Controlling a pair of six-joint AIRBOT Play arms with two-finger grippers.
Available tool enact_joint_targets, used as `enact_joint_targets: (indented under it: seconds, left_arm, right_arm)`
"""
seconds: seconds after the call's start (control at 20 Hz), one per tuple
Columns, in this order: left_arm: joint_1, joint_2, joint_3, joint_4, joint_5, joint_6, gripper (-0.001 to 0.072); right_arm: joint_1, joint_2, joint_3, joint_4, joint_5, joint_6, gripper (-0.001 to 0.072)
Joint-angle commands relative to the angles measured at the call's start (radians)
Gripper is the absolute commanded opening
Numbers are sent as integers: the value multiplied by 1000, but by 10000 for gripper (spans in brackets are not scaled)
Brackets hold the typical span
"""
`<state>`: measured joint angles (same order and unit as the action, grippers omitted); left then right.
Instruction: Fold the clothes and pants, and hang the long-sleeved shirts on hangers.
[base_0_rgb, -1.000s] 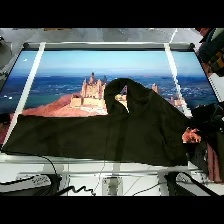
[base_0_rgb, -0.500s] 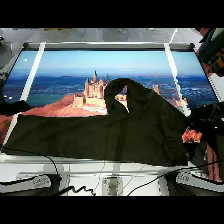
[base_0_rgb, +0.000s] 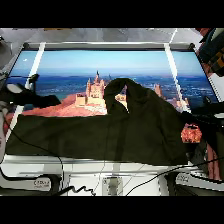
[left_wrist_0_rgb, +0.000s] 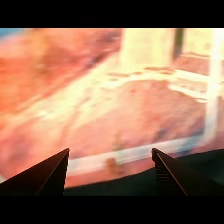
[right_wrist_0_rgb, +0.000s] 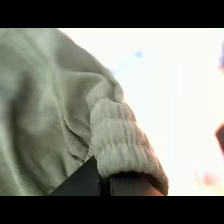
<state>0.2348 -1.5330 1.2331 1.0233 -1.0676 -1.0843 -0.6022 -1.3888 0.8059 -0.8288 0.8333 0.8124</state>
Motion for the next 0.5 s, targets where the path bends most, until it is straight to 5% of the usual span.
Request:
enact_joint_targets:
  seconds: [0.0, 0.25, 0.35, 0.45]
  left_arm:
    - [-124, -48, 1, -128, 29, 0, 584]
    - [-309, -165, 2, -316, 60, 1, 590]
    - [-389, -209, 14, -369, 84, 52, 710]
    - [-454, -237, 42, -372, 132, 72, 709]
  right_arm:
    - [71, -1, 37, 77, -22, -96, 30]
    - [92, -1, 109, 108, -13, -88, 31]
    - [92, 0, 108, 119, -12, -83, 31]
    - [92, 0, 108, 118, -9, -62, 30]
